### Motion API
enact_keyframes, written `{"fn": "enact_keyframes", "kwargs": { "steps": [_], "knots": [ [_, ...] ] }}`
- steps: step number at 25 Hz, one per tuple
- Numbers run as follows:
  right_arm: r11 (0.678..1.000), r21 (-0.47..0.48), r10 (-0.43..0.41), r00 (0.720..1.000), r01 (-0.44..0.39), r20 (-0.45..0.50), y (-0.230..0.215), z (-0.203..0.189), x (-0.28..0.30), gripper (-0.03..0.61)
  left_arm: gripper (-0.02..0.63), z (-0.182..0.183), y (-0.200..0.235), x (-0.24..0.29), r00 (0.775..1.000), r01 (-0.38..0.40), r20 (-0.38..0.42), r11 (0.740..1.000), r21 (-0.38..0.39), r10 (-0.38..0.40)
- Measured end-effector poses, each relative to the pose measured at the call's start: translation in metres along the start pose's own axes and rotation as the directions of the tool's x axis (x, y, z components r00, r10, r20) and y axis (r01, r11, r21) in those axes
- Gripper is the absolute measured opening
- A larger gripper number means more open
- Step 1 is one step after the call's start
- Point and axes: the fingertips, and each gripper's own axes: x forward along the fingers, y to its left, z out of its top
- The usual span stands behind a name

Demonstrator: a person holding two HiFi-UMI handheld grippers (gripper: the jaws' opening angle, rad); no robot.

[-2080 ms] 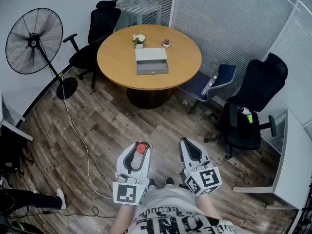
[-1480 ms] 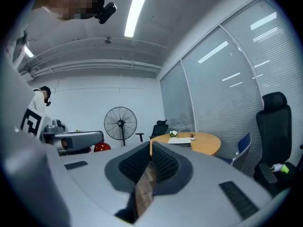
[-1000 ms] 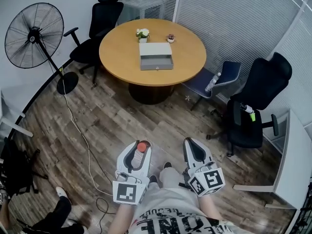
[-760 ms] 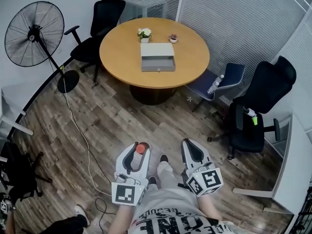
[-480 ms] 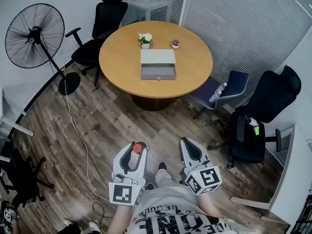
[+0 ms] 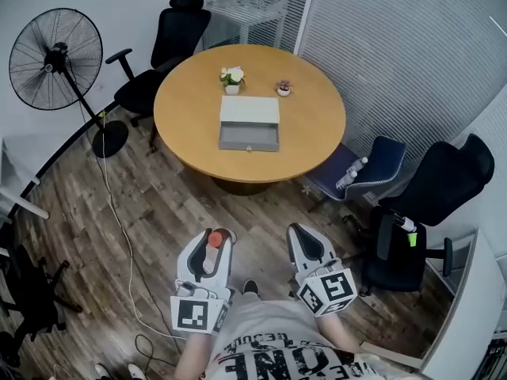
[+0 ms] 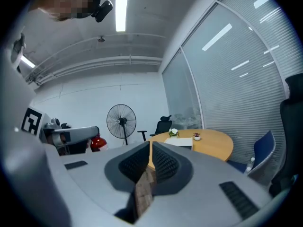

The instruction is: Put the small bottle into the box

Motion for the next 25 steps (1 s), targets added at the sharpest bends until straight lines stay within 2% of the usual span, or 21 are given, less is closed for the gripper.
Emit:
{"fn": "enact_keyframes", "kwargs": {
  "steps": [13,19,25],
  "knots": [
    [0.999,0.037,-0.031,0.999,0.032,-0.031,-0.038,-0.004,0.026,0.026,0.146,-0.006,0.010,0.045,0.999,-0.013,-0.034,1.000,-0.012,0.013],
    [0.997,0.051,-0.047,0.998,0.049,-0.030,-0.052,0.000,0.067,0.026,0.146,-0.009,0.039,0.087,0.999,0.012,-0.046,1.000,-0.022,-0.013],
    [0.996,0.047,-0.077,0.997,0.078,-0.020,-0.061,0.021,0.126,0.026,0.146,-0.001,0.080,0.138,0.997,0.064,-0.049,0.998,-0.016,-0.064]
  ]
}}
